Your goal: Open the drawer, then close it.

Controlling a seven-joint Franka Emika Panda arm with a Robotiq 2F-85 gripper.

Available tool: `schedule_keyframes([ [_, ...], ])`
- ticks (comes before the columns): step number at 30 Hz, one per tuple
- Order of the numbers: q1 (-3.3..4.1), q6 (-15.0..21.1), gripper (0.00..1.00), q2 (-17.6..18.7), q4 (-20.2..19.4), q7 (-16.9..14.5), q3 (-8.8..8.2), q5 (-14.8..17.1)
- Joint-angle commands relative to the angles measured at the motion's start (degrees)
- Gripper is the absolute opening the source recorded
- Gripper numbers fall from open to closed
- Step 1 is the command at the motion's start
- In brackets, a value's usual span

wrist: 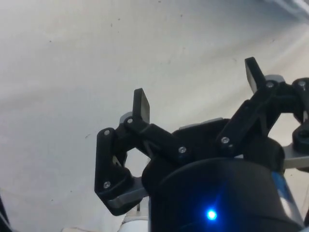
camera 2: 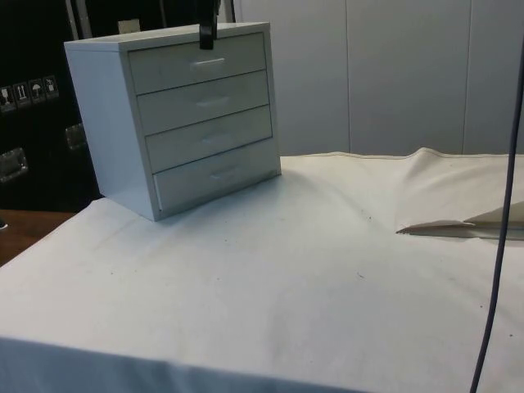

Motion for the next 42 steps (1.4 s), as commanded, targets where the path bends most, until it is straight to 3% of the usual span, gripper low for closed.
schedule_keyframes([
  [1,-0.06,1.15,1.00,-0.23,-0.40,-0.23,0.00,-0.97],
  [12,-0.06,3.44,1.00,-0.11,-0.92,-2.01,-0.29,-4.01],
  [13,0.00,2.46,1.00,0.06,-0.57,-2.01,-0.23,-3.32],
  [20,-0.06,4.53,1.00,0.11,-1.43,-3.09,-0.40,-6.25],
  [23,0.00,3.67,1.00,0.23,-1.20,-3.38,-0.40,-5.84],
  [26,-0.17,5.50,1.00,0.63,-2.06,-4.64,-0.74,-7.16],
  [32,-0.06,5.61,1.00,1.20,-2.01,-6.13,-1.26,-6.65],
  [40,-0.23,9.57,1.00,2.12,-3.09,-8.48,-2.69,-8.25],
  [41,-0.11,8.42,1.00,2.06,-2.75,-8.48,-2.64,-7.62],
  [42,-0.23,10.60,1.00,2.29,-3.44,-9.05,-2.92,-8.25],
])
